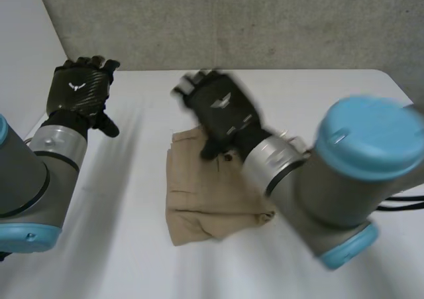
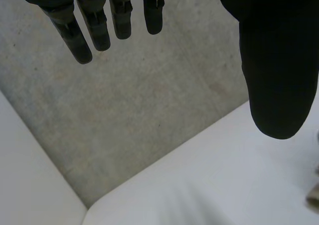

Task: Fold the shorts.

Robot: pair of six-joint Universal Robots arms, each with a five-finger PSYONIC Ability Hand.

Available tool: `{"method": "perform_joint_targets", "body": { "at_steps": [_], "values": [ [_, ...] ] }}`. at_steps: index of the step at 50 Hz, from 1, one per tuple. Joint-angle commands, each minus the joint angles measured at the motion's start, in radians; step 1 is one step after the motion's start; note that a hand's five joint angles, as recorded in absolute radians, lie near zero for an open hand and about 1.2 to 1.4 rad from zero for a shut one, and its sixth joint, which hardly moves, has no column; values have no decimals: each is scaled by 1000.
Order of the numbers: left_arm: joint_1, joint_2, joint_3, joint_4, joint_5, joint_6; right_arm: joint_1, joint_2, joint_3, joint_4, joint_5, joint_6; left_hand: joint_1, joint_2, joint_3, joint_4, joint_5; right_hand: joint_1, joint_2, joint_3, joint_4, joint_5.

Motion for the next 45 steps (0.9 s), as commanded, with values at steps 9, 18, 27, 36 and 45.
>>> {"method": "perform_joint_targets", "body": {
  "at_steps": [9, 18, 27, 36, 45],
  "values": [
    [-261, -245, 197, -88, 32, -136, -170, 168, -146, 252, 35, 189, -9, -16, -26, -19, -39, -40, -61, -45, -67, -71],
    [-263, -419, 313, -328, 24, -179, -187, 276, -187, 327, -40, 182, 6, -1, -12, -5, -24, -40, -61, -45, -67, -71],
    [-255, -471, 305, -464, -128, -171, -187, 385, -243, 401, -62, 36, 6, -1, -12, -5, -24, -40, -61, -45, -67, -71],
    [-270, -443, 305, -466, -140, -173, -186, 391, -258, 410, -10, -99, -3, -10, -20, -13, -33, -40, -61, -45, -67, -71],
    [-287, -252, 322, -458, -136, -176, -183, 201, -255, 393, 10, -56, -12, -19, -29, -22, -41, -40, -61, -45, -67, -71]
  ]
}}
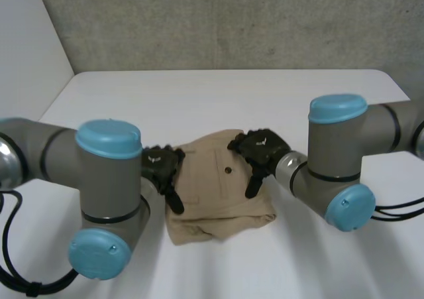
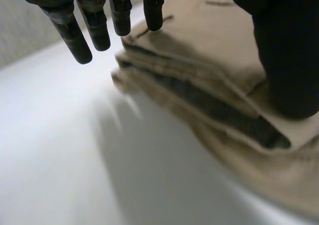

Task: Fold the shorts.

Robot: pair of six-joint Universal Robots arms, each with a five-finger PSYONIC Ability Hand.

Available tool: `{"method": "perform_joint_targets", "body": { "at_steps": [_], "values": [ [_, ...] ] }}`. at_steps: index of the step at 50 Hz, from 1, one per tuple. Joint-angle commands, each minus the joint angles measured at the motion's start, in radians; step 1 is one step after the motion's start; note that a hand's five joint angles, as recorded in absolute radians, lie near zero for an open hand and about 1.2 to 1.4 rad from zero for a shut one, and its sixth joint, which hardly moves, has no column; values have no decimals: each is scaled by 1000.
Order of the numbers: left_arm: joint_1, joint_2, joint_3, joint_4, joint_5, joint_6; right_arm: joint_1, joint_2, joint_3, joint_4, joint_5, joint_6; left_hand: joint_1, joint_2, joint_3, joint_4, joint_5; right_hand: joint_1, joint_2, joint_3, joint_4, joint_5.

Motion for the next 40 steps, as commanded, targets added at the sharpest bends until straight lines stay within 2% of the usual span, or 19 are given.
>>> {"method": "perform_joint_targets", "body": {
  "at_steps": [1, 5, 6, 9, 10, 13, 14, 18, 22, 34, 38, 40],
  "values": [
    [-10, 168, 18, 8, 4, -2, -3, -185, 5, -24, 31, 63, 11, 7, -29, -22, -40, 37, 10, -30, -67, -66],
    [10, 286, 40, 8, 6, -3, -43, -333, 17, -111, 144, 213, 16, 13, -23, -16, -34, 37, 10, -30, -67, -66],
    [39, 329, 55, 7, 7, -2, -67, -390, 19, -147, 201, 258, 19, 16, -20, -14, -31, 37, 10, -30, -67, -66],
    [113, 381, 84, -6, 18, -5, -113, -468, 17, -152, 276, 266, 22, 19, -17, -11, -28, 37, 10, -30, -67, -66],
    [164, 407, 106, -22, 47, -8, -128, -482, 15, -145, 286, 258, 28, 24, -12, -5, -22, 37, 10, -30, -67, -66],
    [229, 434, 137, -88, 114, -15, -183, -512, -6, -68, 302, 226, 31, 27, -9, -2, -19, 37, 10, -30, -67, -66],
    [263, 440, 155, -146, 160, -31, -194, -515, -14, -40, 303, 223, 28, 24, -12, -5, -22, 37, 10, -30, -67, -66],
    [329, 441, 207, -289, 258, -100, -224, -507, -69, 81, 298, 214, 22, 19, -17, -11, -28, 37, 10, -30, -67, -66],
    [357, 443, 212, -328, 303, -135, -227, -509, -72, 117, 290, 212, 22, 19, -17, -11, -28, 37, 10, -30, -67, -66],
    [354, 464, 204, -328, 309, -132, -214, -509, -54, 112, 287, 209, 11, 7, -29, -22, -40, 37, 10, -30, -67, -66],
    [352, 467, 190, -323, 308, -134, -213, -499, -35, 98, 228, 186, 8, 4, -32, -25, -43, 37, 10, -30, -67, -66],
    [351, 474, 184, -309, 308, -134, -213, -476, -14, 118, 128, 125, 8, 4, -32, -25, -43, 37, 10, -30, -67, -66]
  ]
}}
